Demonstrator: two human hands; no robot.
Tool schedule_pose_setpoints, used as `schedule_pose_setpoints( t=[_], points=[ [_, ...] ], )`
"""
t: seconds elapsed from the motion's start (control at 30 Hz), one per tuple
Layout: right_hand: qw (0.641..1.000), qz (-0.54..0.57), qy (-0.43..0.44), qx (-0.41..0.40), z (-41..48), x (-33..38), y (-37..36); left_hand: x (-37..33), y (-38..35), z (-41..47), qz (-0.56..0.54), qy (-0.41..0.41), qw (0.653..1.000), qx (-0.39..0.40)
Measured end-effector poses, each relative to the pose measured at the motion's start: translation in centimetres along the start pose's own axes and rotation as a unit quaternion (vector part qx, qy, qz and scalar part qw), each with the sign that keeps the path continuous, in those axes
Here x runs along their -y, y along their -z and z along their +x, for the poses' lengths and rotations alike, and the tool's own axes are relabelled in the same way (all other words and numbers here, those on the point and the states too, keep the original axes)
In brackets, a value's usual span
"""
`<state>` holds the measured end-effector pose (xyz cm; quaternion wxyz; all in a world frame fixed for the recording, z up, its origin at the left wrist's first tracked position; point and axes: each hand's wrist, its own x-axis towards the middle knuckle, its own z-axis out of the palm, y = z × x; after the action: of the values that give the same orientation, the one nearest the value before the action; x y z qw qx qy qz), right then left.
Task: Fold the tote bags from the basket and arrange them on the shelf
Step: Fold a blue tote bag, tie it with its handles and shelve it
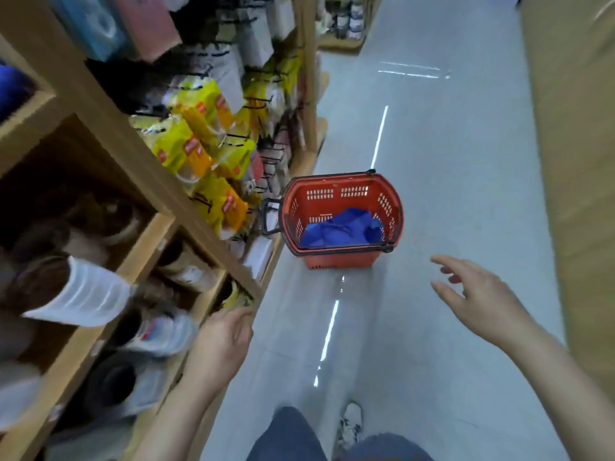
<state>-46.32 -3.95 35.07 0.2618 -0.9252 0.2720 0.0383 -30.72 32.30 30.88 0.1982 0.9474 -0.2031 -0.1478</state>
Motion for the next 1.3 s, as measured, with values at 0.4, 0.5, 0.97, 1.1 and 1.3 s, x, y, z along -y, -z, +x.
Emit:
schedule_pose_setpoints(
  t=[0.4,0.5,0.97,1.1,1.3],
  points=[
    [0.981,0.102,-0.163,-0.001,20.6,-6.2,-4.2,-3.7,-9.0,28.3,-0.078,0.025,0.992,0.097],
    [0.977,0.11,-0.183,0.006,27.2,-7.2,-7.0,-3.6,-12.5,35.6,-0.071,0.037,0.989,0.127],
    [0.964,-0.092,-0.107,0.224,56.3,-21.4,-34.1,-2.7,-40.4,56.4,-0.119,0.047,0.961,0.246],
    [0.921,-0.143,-0.149,0.329,59.6,-25.5,-39.4,-2.4,-45.6,58.4,-0.145,0.06,0.951,0.266],
    [0.88,0.323,-0.23,0.261,57.7,-20.2,-34.3,-3.8,-45.1,58.6,-0.149,-0.015,0.948,0.282]
  ],
)
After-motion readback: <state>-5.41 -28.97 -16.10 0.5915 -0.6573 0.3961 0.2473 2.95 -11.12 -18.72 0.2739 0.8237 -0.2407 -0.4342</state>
